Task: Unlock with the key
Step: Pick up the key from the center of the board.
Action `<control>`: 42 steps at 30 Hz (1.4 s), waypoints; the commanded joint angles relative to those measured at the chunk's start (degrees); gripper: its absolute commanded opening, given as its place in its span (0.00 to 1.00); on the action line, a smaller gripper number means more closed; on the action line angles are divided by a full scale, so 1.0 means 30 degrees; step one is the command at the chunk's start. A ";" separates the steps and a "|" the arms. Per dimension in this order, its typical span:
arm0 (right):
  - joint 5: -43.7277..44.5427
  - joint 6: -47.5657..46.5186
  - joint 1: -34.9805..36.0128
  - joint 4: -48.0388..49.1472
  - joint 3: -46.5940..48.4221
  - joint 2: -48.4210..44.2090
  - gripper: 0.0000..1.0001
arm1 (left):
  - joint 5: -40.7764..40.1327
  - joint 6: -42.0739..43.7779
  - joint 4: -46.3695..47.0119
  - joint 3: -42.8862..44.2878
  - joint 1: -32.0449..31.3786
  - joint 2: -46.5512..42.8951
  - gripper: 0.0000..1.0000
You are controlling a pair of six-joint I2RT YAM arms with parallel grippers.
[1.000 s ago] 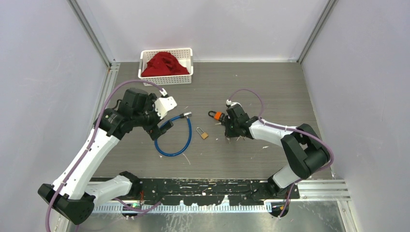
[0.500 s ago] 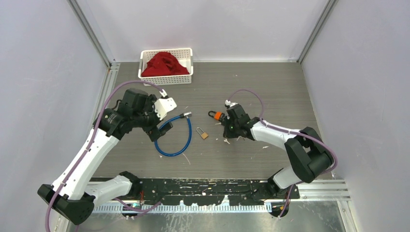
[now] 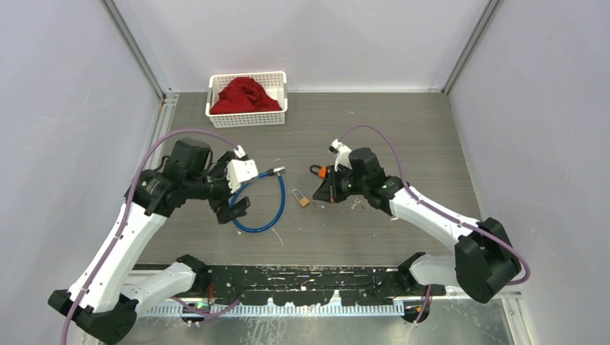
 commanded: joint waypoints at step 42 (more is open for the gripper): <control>-0.6938 -0.5107 0.7428 -0.4359 1.0531 -0.0094 0.01 | 1.4669 -1.1114 0.8219 -0.3329 0.0046 -0.2782 0.42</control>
